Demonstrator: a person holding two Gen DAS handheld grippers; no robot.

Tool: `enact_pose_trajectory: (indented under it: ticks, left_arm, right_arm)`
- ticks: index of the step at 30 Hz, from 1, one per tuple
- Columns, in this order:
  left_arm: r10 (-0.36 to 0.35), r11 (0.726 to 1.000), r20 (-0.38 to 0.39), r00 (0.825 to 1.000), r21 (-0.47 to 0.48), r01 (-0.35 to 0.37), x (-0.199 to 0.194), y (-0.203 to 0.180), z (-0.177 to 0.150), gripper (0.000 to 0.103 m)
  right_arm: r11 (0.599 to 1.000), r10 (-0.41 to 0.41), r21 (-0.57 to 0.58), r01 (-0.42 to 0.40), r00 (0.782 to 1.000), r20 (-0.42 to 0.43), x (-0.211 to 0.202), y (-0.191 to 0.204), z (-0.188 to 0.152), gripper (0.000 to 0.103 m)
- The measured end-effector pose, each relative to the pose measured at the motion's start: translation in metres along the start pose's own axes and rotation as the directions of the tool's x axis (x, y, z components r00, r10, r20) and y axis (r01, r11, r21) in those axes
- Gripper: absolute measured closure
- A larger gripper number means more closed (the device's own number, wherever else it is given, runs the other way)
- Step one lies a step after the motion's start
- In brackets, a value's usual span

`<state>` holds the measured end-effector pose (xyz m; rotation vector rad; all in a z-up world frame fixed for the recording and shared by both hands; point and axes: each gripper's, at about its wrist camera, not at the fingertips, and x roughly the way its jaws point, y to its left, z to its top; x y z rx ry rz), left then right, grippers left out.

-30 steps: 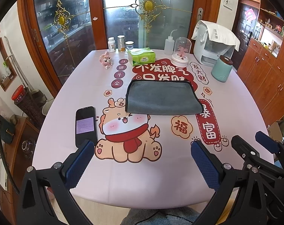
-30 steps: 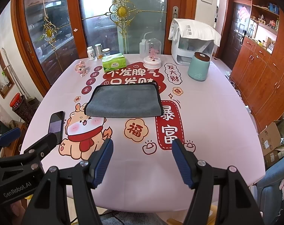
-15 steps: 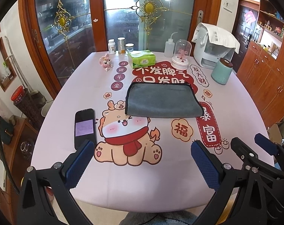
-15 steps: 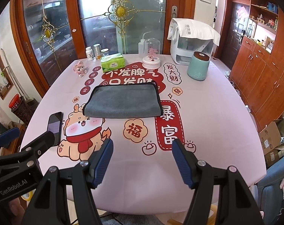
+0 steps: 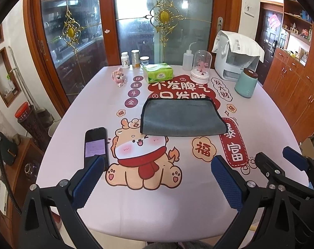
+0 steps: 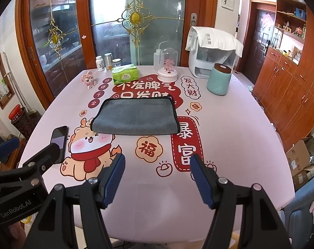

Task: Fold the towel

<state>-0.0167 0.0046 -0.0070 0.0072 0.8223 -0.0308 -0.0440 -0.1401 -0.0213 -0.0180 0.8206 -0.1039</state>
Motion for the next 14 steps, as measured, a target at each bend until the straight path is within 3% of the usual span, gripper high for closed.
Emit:
enact_pose_trajectory:
  ticks: [14]
  left_arm:
    - [0.028,0.999,0.108,0.994,0.039,-0.033,-0.011,-0.013,-0.006,0.001]
  right_arm:
    - [0.999,-0.03,-0.015,0.03,0.999,0.029,0.006,-0.005,-0.005,0.037]
